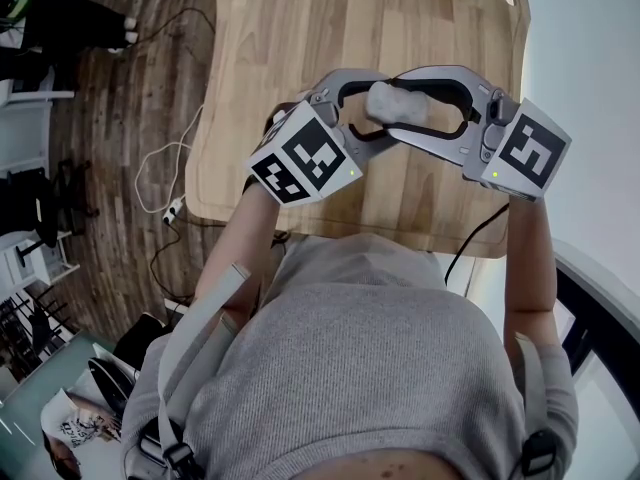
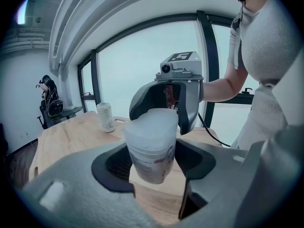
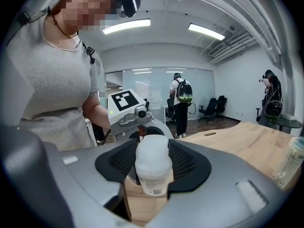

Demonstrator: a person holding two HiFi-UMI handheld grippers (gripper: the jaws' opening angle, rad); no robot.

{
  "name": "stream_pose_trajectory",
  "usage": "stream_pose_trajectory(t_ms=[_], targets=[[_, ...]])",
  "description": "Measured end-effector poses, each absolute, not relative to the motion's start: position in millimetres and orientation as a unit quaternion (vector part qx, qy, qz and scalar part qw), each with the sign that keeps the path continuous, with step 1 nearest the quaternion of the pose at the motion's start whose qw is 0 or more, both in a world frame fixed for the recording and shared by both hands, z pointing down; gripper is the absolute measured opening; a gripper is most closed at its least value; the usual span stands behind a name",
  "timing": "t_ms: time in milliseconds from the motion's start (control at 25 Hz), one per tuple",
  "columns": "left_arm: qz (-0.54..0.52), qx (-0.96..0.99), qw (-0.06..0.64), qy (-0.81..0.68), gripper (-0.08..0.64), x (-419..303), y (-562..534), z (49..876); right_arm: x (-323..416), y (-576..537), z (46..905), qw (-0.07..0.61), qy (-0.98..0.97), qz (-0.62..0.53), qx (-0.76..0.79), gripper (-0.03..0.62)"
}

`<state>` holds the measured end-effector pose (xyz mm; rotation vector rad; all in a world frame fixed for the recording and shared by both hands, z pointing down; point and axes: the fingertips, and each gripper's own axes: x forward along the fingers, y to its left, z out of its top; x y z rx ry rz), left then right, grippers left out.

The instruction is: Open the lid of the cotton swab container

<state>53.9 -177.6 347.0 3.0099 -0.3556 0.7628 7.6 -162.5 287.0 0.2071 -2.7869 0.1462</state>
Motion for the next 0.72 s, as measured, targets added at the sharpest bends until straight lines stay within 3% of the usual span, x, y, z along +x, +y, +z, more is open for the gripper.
stream_pose_trajectory(t_ms=[440, 600, 720], targets=[[0.234, 0.965, -0.004, -0.118, 0.273, 55.2, -179.5, 351.2, 9.6, -167.2, 290.4, 0.158, -0.983, 0.081, 0.054, 0.207], [0.243, 0.962, -0.034, -0.117, 0.263, 59.9, -177.7, 350.5, 7.9, -168.4, 275.7, 0.105, -0.98, 0.163, 0.045, 0.202], [0.238, 0.964, -0.027, -0.115, 0.259, 63.5, -177.8, 349.5, 3.4, -166.2, 271.7, 0.115, -0.981, 0.153, 0.043, 0.202]])
